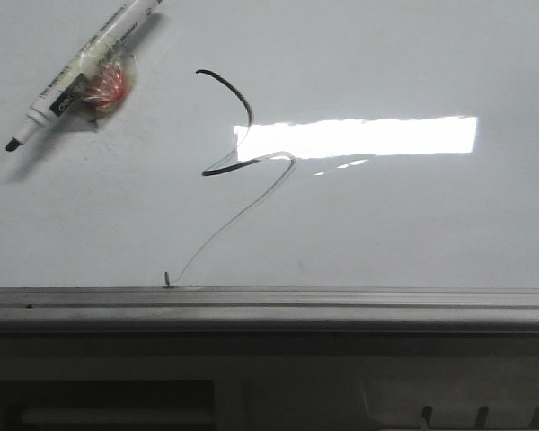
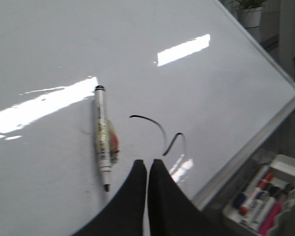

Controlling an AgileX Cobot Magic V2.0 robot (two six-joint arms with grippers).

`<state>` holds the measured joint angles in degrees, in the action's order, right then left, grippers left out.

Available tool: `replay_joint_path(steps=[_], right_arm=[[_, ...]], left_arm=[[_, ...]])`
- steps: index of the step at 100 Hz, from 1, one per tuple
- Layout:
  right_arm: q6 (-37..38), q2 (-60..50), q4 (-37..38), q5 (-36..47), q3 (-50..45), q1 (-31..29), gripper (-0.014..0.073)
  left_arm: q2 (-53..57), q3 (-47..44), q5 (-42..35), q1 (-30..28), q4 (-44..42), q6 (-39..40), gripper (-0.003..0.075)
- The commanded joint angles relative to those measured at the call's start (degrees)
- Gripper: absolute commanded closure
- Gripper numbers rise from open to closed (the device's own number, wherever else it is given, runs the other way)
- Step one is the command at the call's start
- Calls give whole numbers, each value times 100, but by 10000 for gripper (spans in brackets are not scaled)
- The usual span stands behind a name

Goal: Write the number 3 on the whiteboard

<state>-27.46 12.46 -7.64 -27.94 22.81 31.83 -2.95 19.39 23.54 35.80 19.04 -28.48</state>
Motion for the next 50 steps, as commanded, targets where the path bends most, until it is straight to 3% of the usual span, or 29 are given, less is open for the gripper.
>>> replay_joint_path(steps=[1,19,32,50], right_arm=[[30,55,8,462,135,-29,655],[30,55,8,462,135,-29,655],[30,55,8,462,135,-29,655],[30,55,8,462,135,-29,655]], left_arm=[[-77,1,-832,-246,-593,47,741],[-63,-760,-1759,-1935,-1166,1028,741],[-63,-1249,-1946,-3126,-1358,1877,741],[-63,-1779,-1936,-3653,-1515,2848,741]])
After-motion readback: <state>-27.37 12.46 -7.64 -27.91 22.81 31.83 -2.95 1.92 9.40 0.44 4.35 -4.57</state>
